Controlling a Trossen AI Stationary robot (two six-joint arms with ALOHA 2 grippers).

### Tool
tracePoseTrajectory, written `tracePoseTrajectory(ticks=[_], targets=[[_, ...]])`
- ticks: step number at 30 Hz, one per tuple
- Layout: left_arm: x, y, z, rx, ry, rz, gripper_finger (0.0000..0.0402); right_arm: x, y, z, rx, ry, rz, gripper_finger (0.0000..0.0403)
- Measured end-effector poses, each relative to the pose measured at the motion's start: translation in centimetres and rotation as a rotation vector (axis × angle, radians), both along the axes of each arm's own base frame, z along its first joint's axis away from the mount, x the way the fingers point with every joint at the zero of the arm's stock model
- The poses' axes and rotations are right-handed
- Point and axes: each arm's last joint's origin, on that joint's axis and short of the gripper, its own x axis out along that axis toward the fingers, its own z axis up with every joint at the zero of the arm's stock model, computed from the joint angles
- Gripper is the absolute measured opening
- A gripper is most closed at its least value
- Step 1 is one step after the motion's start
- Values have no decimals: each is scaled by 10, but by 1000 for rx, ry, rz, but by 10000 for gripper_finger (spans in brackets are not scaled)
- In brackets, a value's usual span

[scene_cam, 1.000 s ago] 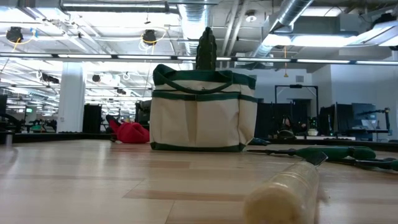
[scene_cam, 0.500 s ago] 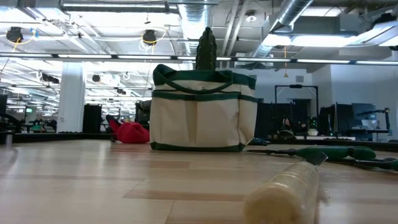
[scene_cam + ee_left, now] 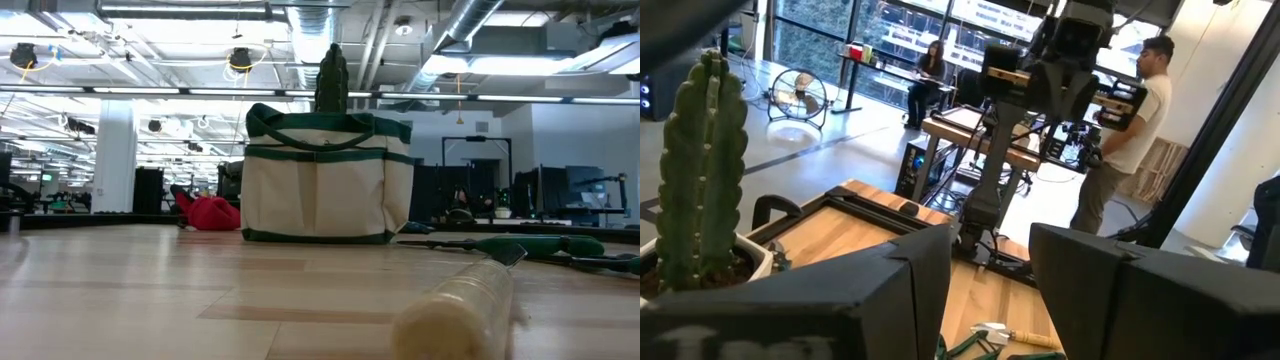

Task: Pick & Place Garden tools in Gardening bag
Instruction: Put the middle green shear scissors into the gardening bag

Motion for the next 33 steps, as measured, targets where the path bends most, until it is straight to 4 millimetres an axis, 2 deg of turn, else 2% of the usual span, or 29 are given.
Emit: tracePoseTrajectory(ticks=[9,12,19,27,33], targets=[[1,0,-1,19,12,0,127,-31,18,3,-19,-7,-76,0],[2,-1,-2,22,18,0,127,-39,21,-3,-19,-23,-68,0],[6,-3,-4,29,30,-22,127,-41,21,-40,31,-102,-68,0],[7,-4,-5,30,38,-26,127,-41,14,-94,220,-76,-148,0],[7,-4,-5,29,37,-26,127,-39,8,-115,329,-27,-229,0]])
